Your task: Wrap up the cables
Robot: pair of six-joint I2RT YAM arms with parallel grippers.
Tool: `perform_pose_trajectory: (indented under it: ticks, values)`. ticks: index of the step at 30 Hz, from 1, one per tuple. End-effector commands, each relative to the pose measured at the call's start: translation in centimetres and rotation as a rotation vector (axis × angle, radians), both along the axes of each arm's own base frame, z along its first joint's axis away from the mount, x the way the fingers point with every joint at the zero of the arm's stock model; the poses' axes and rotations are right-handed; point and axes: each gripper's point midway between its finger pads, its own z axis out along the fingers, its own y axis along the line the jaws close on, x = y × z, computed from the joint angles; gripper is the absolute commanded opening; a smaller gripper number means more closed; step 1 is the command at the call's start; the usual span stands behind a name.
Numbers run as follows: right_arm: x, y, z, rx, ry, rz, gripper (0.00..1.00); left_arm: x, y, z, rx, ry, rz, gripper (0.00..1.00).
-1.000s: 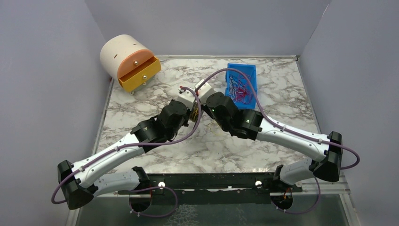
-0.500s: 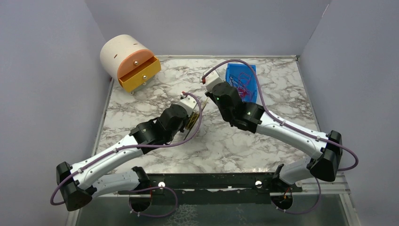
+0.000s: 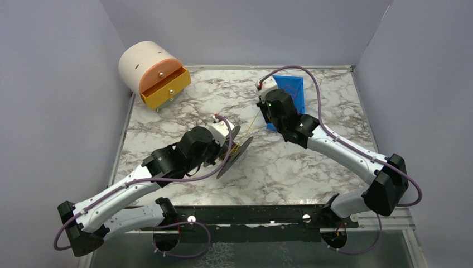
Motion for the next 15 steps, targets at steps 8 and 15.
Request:
perform_pose_trajectory:
  ticks: [8, 15]
  values:
    - [-0.4, 0.2, -6.9, 0.208, 0.203, 0.015, 0.01, -2.8, -1.4, 7.3, -0.214, -0.051, -0.153, 0.00]
    - [-1.7, 1.4, -11.1, 0.279, 0.311, 0.044, 0.01, -3.4, -1.1, 10.7, -0.299, -0.093, -0.162, 0.00]
